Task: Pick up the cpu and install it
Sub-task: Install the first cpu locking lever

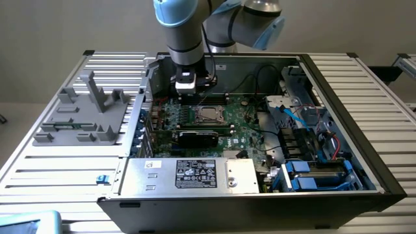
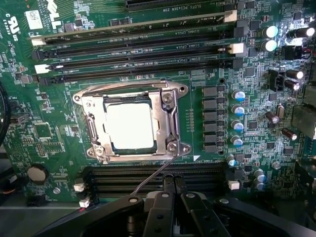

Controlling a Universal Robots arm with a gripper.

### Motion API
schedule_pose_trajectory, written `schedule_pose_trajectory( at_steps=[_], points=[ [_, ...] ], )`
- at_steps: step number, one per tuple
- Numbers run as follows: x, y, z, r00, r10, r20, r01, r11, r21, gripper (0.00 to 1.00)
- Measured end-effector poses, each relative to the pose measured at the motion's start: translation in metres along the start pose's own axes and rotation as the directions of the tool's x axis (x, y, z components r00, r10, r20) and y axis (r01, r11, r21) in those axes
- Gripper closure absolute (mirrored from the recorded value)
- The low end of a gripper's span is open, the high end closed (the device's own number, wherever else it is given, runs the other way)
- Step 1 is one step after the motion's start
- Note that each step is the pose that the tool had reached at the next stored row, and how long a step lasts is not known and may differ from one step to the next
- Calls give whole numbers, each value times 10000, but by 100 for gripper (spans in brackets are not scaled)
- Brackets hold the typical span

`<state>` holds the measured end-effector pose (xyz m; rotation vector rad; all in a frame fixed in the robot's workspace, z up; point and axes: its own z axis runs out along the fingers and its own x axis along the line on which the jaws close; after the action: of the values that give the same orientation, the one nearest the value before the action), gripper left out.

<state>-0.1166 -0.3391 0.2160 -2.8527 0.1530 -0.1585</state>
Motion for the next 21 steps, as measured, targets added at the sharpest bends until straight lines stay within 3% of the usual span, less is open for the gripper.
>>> schedule_pose_trajectory(
  at_steps=[2,6,15,21],
  points=[
    [-3,4,6,10000,22,-31,-22,10000,37,89],
    [-4,16,9,10000,93,-33,-92,9998,177,89],
    [-15,52,36,9996,259,-83,-258,9995,181,89],
    [-30,71,85,9993,370,-107,-367,9990,269,89]
  ],
)
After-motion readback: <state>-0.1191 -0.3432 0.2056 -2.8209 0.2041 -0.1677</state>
